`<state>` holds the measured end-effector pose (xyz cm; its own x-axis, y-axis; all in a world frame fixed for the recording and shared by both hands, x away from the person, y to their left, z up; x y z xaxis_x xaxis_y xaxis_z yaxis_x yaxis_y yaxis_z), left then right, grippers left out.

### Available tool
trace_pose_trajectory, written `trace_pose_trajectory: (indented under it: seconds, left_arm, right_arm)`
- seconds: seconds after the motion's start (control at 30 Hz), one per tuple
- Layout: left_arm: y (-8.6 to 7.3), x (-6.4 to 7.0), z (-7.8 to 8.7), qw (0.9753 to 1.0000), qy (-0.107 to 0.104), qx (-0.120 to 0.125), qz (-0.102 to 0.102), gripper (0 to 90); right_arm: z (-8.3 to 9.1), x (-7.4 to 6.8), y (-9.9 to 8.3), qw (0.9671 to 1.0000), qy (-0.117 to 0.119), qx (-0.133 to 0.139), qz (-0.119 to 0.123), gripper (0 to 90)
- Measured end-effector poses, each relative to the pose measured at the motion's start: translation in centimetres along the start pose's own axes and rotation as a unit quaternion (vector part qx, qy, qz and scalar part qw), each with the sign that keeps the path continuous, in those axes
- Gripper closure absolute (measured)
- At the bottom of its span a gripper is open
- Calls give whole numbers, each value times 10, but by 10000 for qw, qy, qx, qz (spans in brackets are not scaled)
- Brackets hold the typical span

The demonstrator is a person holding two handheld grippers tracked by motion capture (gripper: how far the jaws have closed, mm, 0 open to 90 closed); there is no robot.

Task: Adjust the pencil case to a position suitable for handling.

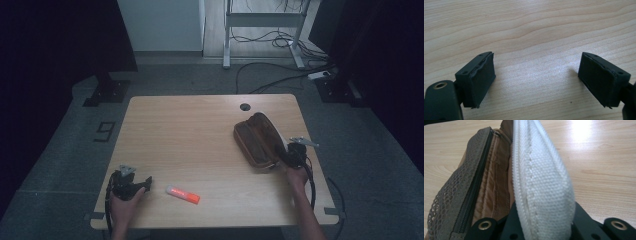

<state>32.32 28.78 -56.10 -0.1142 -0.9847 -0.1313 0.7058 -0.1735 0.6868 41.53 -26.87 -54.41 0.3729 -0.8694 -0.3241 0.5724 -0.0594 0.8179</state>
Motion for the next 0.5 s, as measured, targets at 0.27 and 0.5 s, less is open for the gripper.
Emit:
trace_pose_trajectory:
  seconds: [0.27,0.5]
  left_arm:
    - [0,0,0,10000,0,-2,-4,137]
    - [0,0,0,10000,-2,1,-1,138]
  right_arm:
    - [6,0,3,9998,115,152,-18,820]
    - [9,-1,4,9995,228,224,-33,822]
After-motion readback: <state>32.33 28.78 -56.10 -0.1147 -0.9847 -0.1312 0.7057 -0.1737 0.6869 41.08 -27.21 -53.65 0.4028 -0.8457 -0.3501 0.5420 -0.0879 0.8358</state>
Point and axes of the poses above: each handheld gripper's, and its own axes: z roughly backward along the jaws, y roughly out of its top, x roughly to its right, the point moved 2 cm from there along -z, roughly forward along the jaws, and after that the axes turned 11 degrees about y, right-handed, at the moved point
